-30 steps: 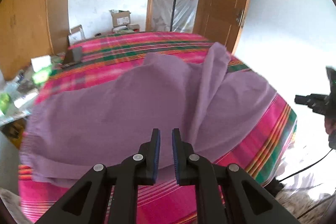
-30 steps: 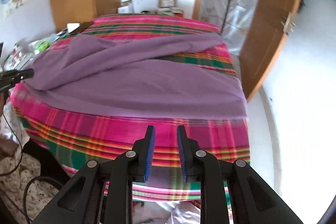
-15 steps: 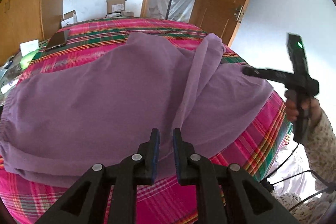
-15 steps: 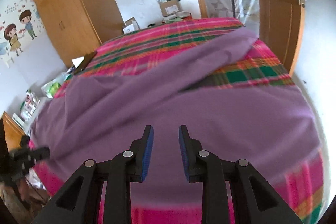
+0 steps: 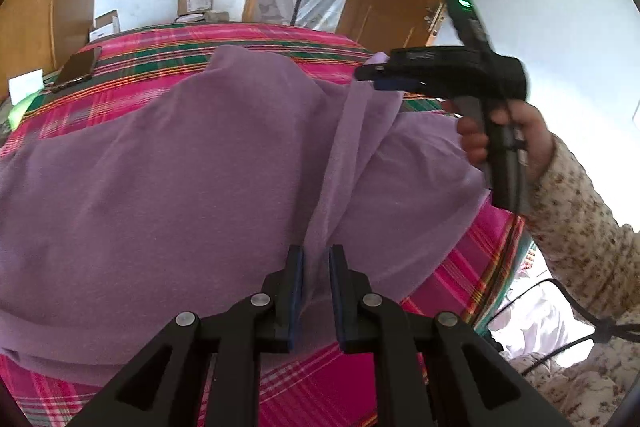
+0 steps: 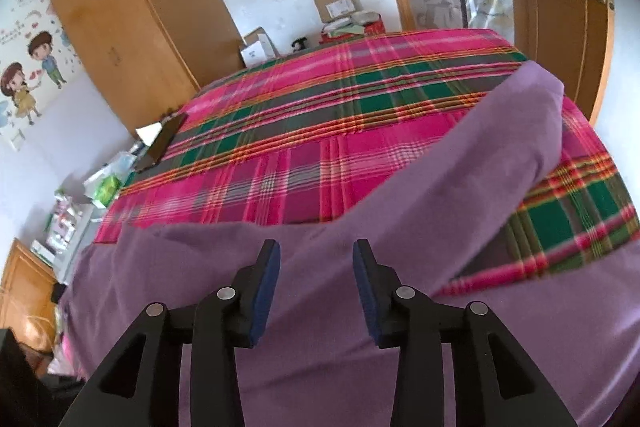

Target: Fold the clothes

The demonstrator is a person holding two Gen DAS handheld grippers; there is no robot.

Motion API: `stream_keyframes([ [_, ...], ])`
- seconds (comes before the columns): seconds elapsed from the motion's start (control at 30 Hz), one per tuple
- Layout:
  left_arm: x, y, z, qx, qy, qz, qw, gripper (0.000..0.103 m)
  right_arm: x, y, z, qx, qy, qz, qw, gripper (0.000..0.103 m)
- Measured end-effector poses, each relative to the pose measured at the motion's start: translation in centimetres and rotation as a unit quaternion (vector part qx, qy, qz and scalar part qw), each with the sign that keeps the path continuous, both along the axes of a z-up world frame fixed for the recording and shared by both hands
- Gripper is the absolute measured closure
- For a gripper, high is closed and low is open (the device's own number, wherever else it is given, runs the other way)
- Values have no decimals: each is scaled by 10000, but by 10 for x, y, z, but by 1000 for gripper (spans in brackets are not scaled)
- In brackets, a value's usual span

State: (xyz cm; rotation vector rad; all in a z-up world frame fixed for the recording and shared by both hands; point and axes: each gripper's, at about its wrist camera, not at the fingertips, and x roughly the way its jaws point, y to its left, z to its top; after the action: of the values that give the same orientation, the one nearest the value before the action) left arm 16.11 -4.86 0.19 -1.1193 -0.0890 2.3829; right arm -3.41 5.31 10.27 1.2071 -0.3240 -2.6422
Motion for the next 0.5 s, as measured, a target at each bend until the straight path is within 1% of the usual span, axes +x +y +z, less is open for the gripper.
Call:
stream_keyframes([
  [0.1,0,1,-1,87,-1,-125,9999,90,-13,-8,-3,231,-88,-129,9996,64],
  [0.17,0,1,-1,142,2,-206,9997,90,-18,-7,-4,237,-135,-233,9994,64],
  [0.3,2,2,0,163,107,-316,9993,90,-28,-8,-8,402,-323,-494,9974,64],
  [0.4,3,2,0,199,159,-374,9990,90,-33,-6,-12,450,-479,-647,9957,64],
  [0.5,4,-1,0,276,160,-387,9987,90,-32,-2,-15,388,-605,-769,9944,64],
])
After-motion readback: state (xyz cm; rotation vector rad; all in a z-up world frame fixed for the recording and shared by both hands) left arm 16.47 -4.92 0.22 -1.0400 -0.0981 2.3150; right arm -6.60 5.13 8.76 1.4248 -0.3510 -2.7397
